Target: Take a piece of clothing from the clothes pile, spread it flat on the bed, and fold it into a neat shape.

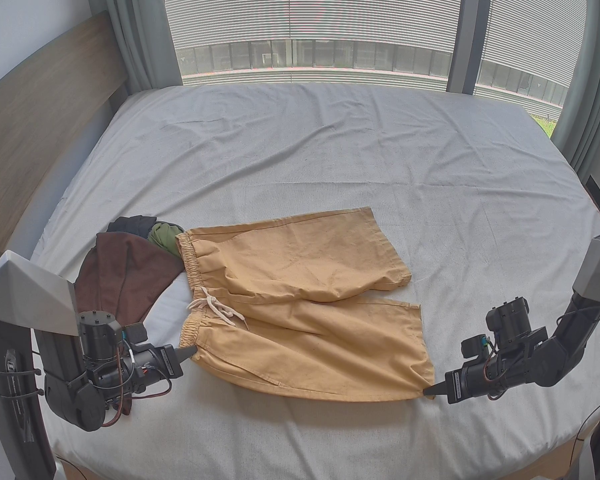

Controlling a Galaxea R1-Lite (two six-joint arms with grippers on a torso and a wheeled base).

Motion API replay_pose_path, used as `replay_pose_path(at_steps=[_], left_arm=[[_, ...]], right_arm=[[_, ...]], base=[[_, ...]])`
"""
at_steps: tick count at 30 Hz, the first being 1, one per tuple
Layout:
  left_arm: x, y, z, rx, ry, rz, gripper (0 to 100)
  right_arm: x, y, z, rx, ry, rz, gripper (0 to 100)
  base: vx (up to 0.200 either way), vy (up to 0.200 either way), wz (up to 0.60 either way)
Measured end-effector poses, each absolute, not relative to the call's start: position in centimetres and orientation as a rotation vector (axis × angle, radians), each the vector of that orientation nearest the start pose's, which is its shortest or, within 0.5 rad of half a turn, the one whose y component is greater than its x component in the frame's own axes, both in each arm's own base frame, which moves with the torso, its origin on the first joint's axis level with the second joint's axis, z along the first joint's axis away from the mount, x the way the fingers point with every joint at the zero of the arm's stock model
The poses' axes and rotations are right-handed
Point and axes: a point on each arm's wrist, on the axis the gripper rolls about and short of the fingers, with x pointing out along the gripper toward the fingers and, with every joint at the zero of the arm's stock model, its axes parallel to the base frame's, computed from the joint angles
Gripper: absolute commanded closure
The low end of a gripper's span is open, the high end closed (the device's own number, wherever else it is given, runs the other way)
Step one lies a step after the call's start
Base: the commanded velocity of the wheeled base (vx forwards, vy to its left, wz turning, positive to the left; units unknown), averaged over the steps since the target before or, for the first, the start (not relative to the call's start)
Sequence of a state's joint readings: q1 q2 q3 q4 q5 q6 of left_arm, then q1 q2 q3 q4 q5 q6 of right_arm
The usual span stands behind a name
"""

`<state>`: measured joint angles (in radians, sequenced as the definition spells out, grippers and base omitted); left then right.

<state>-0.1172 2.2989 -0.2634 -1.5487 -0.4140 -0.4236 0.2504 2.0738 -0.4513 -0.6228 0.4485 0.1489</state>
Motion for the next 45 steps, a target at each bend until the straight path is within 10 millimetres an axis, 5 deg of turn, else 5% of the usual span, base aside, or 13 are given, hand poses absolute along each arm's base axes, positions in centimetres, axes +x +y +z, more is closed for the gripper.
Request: replay_pose_path(at_steps=[29, 45], left_arm=[[21.8, -3.4, -2.6, -0.351, 0.789, -0.409, 100], [22.9, -3.6, -2.3, -0.354, 0.739, -0.425, 100]], right_arm=[[22.9, 7.0, -0.1, 0.188, 1.101, 0.586, 100], [24.3, 7.0, 1.0, 0.200, 0.922, 0.598, 100]], base=[[0.000, 0.000, 0.00], [0.000, 0.000, 0.00]])
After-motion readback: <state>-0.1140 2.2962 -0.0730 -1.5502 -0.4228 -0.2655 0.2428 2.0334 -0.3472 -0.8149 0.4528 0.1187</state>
